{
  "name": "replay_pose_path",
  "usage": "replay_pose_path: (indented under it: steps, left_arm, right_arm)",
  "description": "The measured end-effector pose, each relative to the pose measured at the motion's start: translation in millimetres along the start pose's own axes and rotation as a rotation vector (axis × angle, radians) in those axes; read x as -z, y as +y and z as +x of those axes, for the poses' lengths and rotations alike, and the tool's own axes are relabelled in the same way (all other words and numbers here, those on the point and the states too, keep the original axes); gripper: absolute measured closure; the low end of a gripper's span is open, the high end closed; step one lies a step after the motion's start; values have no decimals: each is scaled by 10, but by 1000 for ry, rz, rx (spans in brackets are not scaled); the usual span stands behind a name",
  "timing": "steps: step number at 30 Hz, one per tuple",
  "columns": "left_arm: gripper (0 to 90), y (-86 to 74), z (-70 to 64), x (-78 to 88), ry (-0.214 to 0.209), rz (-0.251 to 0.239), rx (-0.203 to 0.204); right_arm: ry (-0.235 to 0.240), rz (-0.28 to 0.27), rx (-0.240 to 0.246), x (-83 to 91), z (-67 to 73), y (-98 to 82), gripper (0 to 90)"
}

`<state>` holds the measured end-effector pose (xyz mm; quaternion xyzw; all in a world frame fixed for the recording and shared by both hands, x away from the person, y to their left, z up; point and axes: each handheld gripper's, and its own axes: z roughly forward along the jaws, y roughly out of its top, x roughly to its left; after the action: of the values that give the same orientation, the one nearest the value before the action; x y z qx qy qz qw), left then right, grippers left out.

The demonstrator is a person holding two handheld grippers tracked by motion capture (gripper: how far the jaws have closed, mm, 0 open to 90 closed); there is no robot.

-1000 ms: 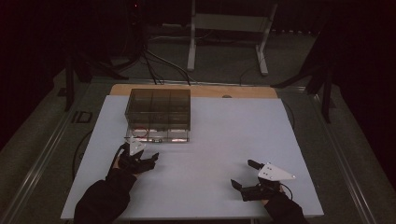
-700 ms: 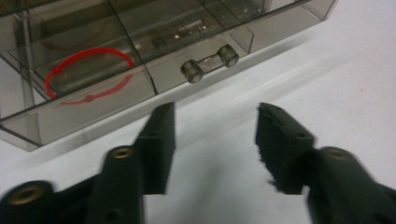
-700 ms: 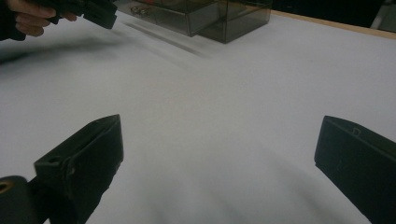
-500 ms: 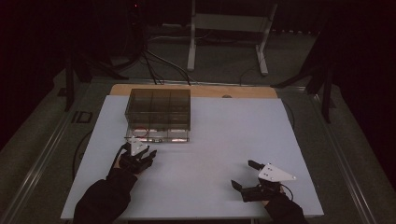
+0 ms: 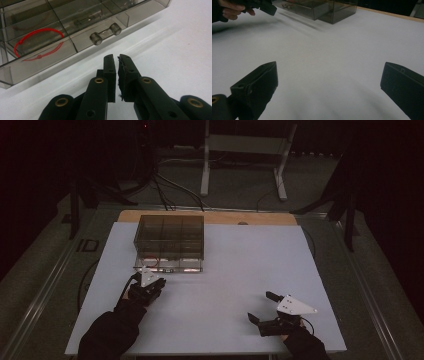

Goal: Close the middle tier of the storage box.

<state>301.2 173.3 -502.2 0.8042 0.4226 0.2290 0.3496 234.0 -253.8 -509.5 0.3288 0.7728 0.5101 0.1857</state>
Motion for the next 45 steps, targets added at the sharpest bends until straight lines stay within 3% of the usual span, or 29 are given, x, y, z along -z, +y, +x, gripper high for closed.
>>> replay_pose_path:
  steps: [1,23,45]
  left_arm:
    - [900,0,4,-2,3,0,-5]
    - [900,30,59,-105,47,-31,-27]
    - [900,30,115,-150,85,-8,-32]
  right_arm:
    - [0,0,0,-1,0,0,13]
    - [0,0,0,3,-3,-2,13]
    - [4,5,0,-4,2,-6,13]
